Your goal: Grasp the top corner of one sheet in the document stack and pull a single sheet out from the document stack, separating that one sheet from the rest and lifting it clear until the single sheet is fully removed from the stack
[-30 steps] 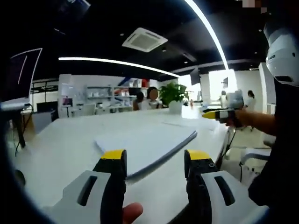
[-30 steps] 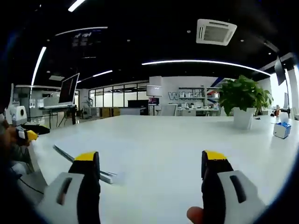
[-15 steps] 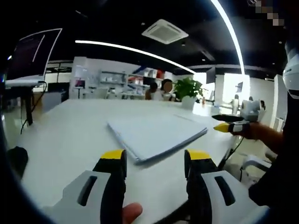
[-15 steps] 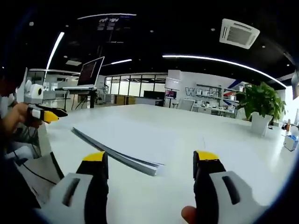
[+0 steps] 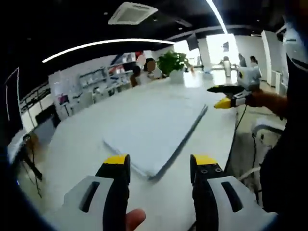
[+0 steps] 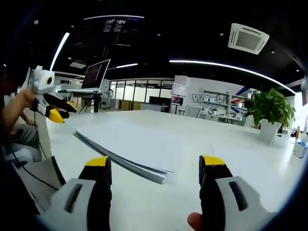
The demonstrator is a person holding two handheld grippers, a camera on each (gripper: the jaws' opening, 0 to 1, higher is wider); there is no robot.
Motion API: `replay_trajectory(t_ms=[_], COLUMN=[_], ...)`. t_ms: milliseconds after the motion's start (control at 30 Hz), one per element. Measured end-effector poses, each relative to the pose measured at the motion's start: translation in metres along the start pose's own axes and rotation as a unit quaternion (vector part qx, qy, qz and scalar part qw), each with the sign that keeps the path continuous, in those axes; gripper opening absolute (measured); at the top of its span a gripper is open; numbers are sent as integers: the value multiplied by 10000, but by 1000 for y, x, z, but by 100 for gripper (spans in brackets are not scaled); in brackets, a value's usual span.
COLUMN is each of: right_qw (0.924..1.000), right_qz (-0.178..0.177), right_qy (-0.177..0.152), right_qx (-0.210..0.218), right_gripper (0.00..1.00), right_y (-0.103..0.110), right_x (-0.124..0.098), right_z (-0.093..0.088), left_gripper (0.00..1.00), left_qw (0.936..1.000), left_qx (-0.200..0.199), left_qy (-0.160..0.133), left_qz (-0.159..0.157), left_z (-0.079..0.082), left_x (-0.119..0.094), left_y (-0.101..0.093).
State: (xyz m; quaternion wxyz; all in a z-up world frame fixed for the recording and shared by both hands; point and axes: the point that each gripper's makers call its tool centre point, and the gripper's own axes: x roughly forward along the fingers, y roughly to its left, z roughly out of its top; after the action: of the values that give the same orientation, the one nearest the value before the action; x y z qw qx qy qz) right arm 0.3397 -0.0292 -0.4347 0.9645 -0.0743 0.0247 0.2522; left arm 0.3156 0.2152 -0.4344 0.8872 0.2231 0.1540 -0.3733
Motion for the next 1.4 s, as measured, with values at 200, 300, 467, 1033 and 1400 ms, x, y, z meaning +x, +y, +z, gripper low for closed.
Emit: replay_trajectory(t_ms=[200, 300, 467, 1033, 1400], right_qw=[9999, 9999, 9997, 9997, 9998], right_qz=[-86, -120, -187, -175, -154], right_qy=[-72, -71, -113, -154, -154], right_qx=[55, -27, 130, 67, -7], right_gripper=[71, 71, 71, 71, 71], right_y=[1, 1, -4, -5, -5], right_x=[-1, -1, 0, -2, -2], right_z=[1, 0, 3, 1, 0], left_gripper=[51, 52, 51, 33, 22], left_qw=[9953, 9935, 9858, 9767, 9729], left_qx=[492, 749, 1293, 1820, 2002], left_qy=[296, 399, 595, 872, 882], left_qz=[-785, -762, -893, -732, -748], left_z=[5, 12, 17, 11, 7], left_x=[17, 29, 45, 84, 85], left_y=[-21, -13, -14, -28, -30])
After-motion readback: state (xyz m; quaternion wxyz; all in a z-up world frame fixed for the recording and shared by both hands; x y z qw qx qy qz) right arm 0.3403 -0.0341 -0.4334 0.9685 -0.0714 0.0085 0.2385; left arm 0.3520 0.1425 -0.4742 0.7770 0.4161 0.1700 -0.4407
